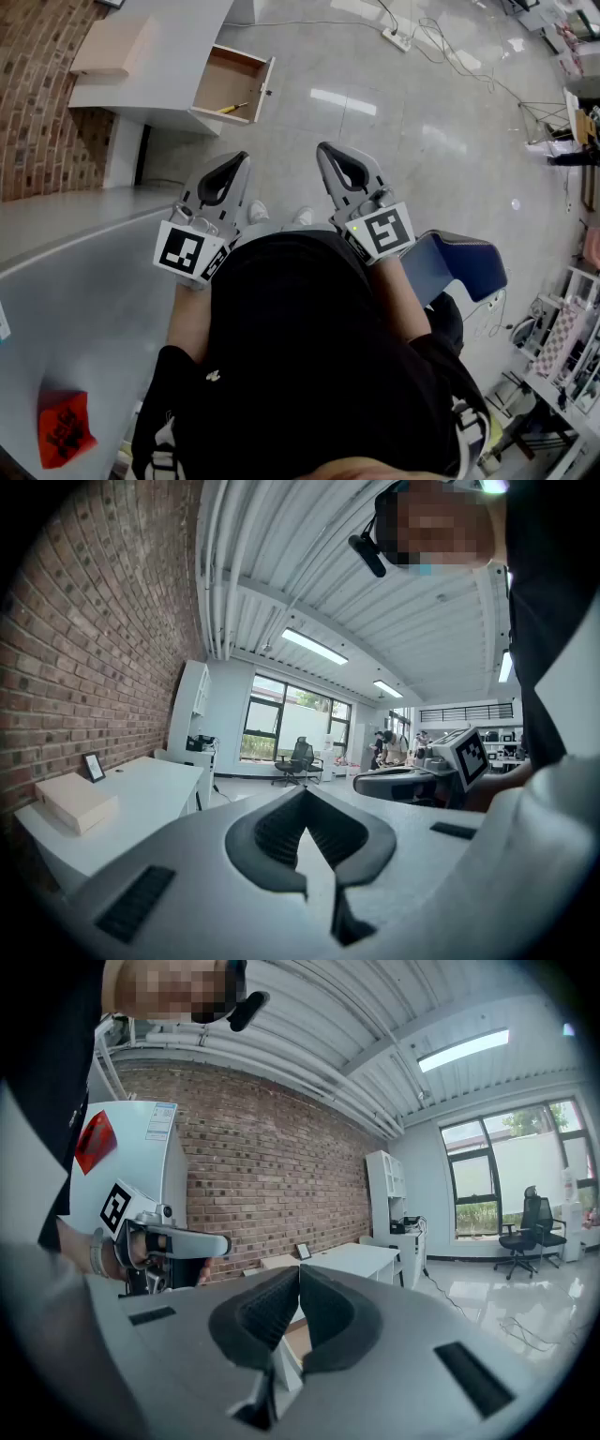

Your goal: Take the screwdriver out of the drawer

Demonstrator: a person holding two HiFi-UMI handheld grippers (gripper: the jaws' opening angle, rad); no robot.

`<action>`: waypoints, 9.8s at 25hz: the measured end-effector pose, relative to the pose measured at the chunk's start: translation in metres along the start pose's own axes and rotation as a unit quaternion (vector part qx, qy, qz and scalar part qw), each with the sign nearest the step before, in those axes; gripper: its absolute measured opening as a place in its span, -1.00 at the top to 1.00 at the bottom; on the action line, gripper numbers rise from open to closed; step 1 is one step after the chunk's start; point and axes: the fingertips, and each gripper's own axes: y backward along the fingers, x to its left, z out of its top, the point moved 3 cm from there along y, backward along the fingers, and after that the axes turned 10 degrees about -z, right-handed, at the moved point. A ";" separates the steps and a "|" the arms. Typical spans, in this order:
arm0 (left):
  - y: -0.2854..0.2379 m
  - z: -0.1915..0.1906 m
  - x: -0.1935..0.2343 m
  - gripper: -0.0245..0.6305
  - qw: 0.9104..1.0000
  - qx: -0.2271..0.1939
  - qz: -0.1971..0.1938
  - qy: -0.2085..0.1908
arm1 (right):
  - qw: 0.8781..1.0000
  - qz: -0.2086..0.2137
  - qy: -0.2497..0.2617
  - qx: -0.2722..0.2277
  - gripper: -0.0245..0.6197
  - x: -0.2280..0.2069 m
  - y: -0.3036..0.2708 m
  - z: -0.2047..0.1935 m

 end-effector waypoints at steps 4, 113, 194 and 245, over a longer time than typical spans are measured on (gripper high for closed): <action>0.010 -0.005 0.018 0.92 1.000 -0.001 0.000 0.007 | 1.000 0.007 0.010 0.008 0.89 0.013 -0.014 -0.006; -0.169 -0.479 0.370 0.57 0.785 0.618 -0.016 0.025 | 0.956 -0.059 -0.114 0.266 0.88 -0.140 -0.267 -0.180; -0.196 -0.452 0.392 0.68 0.738 0.672 0.016 -0.054 | 0.969 -0.073 -0.104 0.212 0.88 -0.161 -0.286 -0.128; -0.202 -0.008 0.326 0.68 0.969 0.192 0.147 -0.057 | 0.998 0.061 0.011 0.014 0.89 -0.143 -0.338 0.047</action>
